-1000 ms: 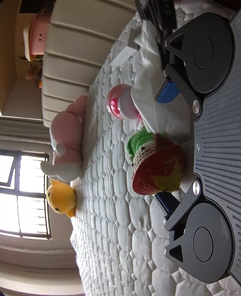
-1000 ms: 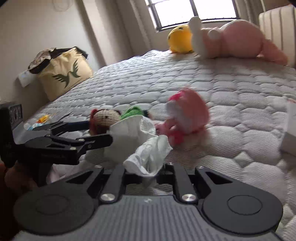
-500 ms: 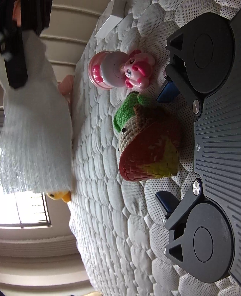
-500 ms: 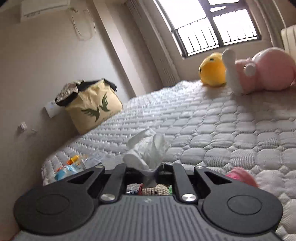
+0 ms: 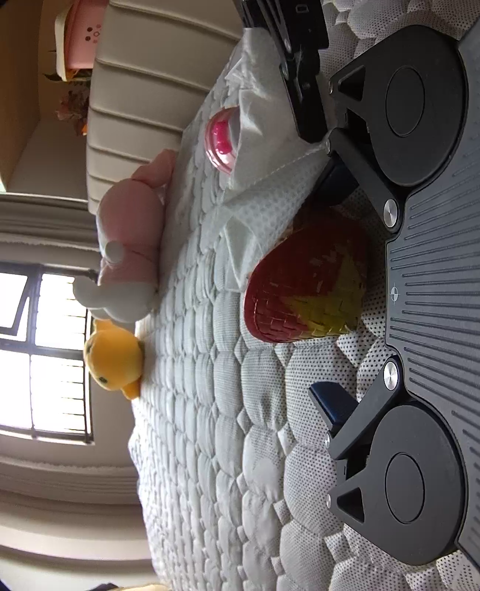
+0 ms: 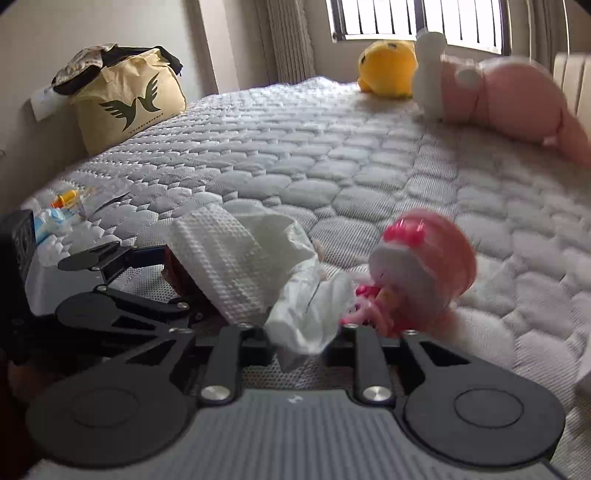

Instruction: Clean container

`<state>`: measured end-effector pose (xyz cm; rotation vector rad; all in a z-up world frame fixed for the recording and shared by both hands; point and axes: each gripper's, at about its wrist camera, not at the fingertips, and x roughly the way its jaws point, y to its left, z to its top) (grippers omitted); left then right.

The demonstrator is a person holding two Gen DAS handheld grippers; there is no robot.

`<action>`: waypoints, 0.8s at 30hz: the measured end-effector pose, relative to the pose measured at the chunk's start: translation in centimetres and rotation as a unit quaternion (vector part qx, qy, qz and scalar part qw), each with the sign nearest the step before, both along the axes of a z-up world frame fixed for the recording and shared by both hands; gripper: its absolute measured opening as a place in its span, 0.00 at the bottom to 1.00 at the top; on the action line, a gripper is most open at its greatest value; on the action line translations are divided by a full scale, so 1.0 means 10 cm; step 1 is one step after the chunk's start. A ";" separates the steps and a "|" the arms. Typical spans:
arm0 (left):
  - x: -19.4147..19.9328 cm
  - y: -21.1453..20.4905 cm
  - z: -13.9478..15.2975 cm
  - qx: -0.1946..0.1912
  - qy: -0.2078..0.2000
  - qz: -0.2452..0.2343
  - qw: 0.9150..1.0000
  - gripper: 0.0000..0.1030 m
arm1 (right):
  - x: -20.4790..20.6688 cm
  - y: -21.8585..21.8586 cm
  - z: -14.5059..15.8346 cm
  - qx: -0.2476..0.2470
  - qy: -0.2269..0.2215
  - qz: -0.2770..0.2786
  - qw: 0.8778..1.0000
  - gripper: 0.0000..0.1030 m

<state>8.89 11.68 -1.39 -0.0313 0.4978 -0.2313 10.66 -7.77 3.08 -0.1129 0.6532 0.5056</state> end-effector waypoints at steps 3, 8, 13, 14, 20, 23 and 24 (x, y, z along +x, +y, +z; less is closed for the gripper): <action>-0.09 0.03 0.00 -0.016 -0.042 0.005 0.999 1.00 | -0.26 0.15 0.13 -0.062 -0.122 0.014 0.990 0.64; -0.33 0.14 0.03 -0.030 -0.110 0.065 0.991 1.00 | -0.18 0.41 0.11 -0.054 -0.135 0.058 0.988 0.66; -0.46 0.35 0.04 -0.074 -0.128 0.142 0.979 1.00 | 0.26 0.35 0.04 0.042 -0.066 0.027 0.997 0.66; -0.51 0.39 0.05 -0.087 -0.137 0.151 0.975 1.00 | 0.35 0.32 0.01 0.062 -0.046 0.022 0.997 0.64; -0.61 0.49 0.03 -0.119 -0.144 0.145 0.972 1.00 | 0.38 0.15 -0.04 0.106 -0.017 0.002 0.994 0.07; -0.53 0.47 0.05 -0.127 -0.131 0.075 0.980 1.00 | 0.28 -0.10 0.07 0.151 -0.009 -0.010 0.988 0.07; -0.49 0.45 0.08 -0.125 -0.117 0.052 0.984 1.00 | 0.22 -0.19 0.13 0.164 -0.012 -0.014 0.986 0.07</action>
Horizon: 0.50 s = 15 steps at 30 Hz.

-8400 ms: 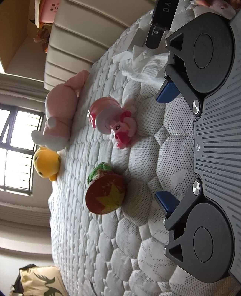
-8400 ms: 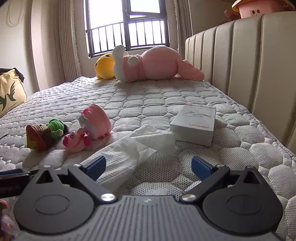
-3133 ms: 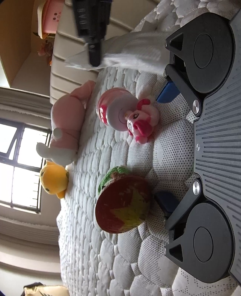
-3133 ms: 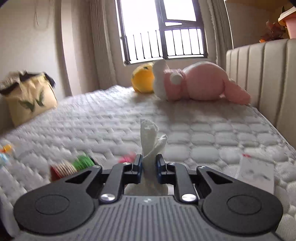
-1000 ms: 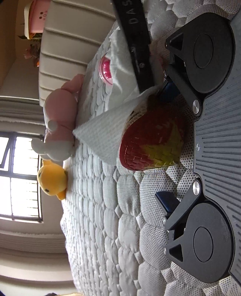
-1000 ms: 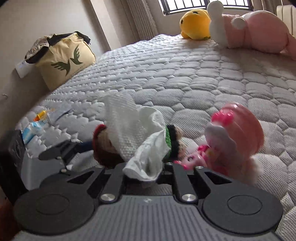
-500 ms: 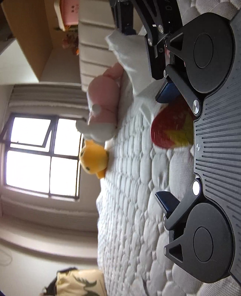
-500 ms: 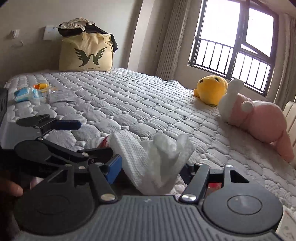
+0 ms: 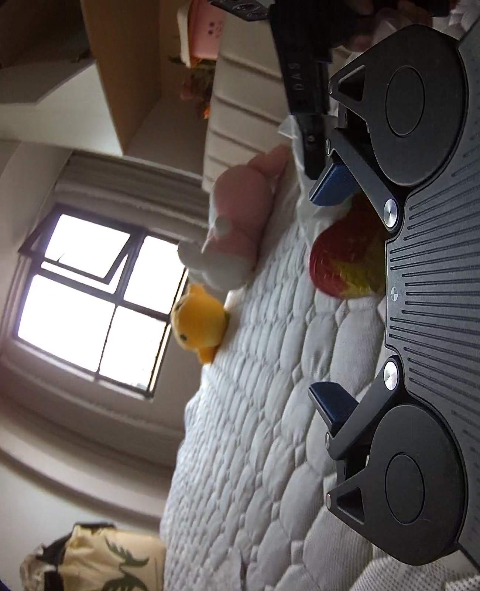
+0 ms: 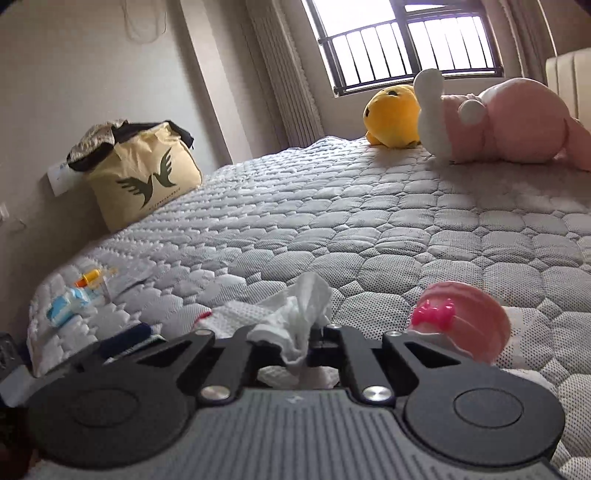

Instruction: Clean container

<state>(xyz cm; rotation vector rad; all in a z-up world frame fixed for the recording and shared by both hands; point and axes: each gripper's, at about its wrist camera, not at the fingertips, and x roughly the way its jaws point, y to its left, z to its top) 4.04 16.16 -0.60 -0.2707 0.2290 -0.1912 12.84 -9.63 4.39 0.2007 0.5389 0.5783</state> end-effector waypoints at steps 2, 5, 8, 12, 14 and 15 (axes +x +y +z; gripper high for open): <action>0.08 -0.07 0.07 0.018 0.015 -0.033 0.999 1.00 | -0.16 -0.18 0.12 0.019 -0.014 -0.006 1.000 0.07; 0.17 -0.28 0.22 0.102 -0.008 -0.042 0.994 1.00 | -0.46 -0.51 0.23 0.038 -0.030 -0.021 0.999 0.08; 0.32 -0.61 0.43 0.236 -0.023 -0.090 0.967 1.00 | -0.69 -0.82 0.20 0.052 -0.032 -0.044 0.997 0.09; 0.64 -1.18 0.45 0.396 0.060 -0.198 0.895 1.00 | -0.84 -1.10 -0.01 0.056 -0.017 -0.081 0.995 0.13; 0.84 -1.41 0.36 0.425 0.130 -0.234 0.865 1.00 | -0.87 -1.17 -0.17 0.060 0.000 -0.091 0.994 0.14; 0.93 -1.49 0.29 0.431 0.163 -0.242 0.854 1.00 | -0.88 -1.19 -0.25 0.059 0.007 -0.095 0.994 0.14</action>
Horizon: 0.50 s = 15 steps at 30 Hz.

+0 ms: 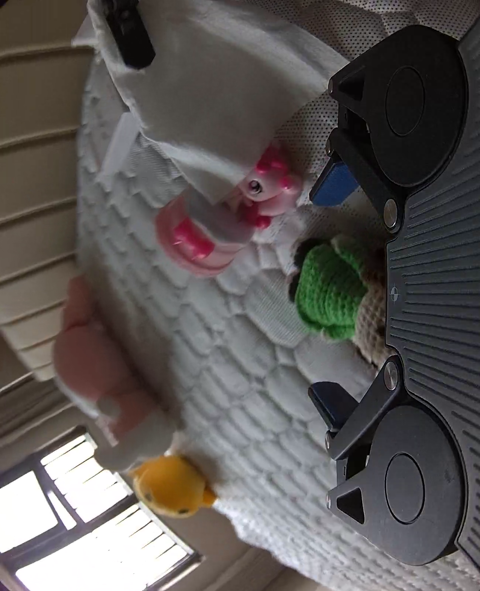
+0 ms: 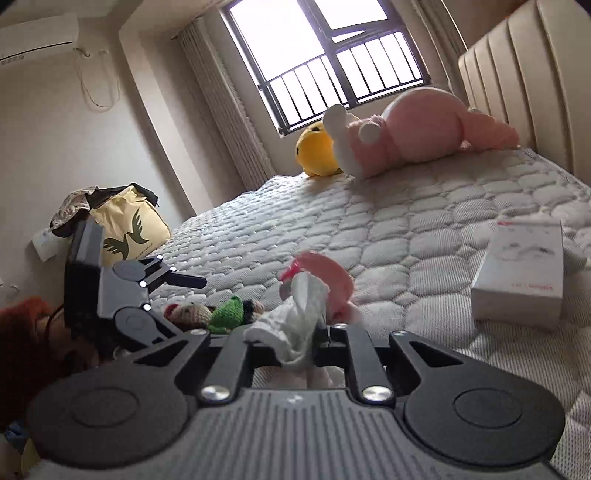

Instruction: Clean container

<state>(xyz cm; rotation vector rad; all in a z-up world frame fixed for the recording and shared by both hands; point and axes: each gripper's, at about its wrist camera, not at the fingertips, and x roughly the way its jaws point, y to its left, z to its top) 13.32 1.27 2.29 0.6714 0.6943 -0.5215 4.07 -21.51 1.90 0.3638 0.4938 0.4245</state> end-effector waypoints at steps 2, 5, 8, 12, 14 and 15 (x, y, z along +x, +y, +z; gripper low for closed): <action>0.17 -0.14 -0.14 0.039 0.042 0.006 0.998 1.00 | -0.01 -0.01 -0.14 -0.007 0.013 -0.005 1.000 0.15; 0.36 -0.23 -0.23 0.054 0.069 0.011 0.996 1.00 | -0.04 -0.05 -0.27 -0.014 0.023 -0.002 1.000 0.31; 0.53 -0.23 -0.21 0.050 0.100 0.023 0.993 1.00 | -0.07 -0.08 -0.32 -0.017 0.020 -0.007 1.000 0.46; 0.57 -0.19 -0.18 0.044 0.103 0.039 0.993 1.00 | -0.11 -0.14 -0.32 -0.008 0.016 -0.018 1.000 0.47; 0.41 -0.18 -0.14 0.041 0.087 0.036 0.995 0.93 | -0.12 -0.16 -0.32 -0.002 0.016 -0.022 1.000 0.49; 0.36 -0.17 -0.11 0.033 0.081 0.032 0.996 0.85 | -0.13 -0.17 -0.33 0.000 0.017 -0.023 1.000 0.49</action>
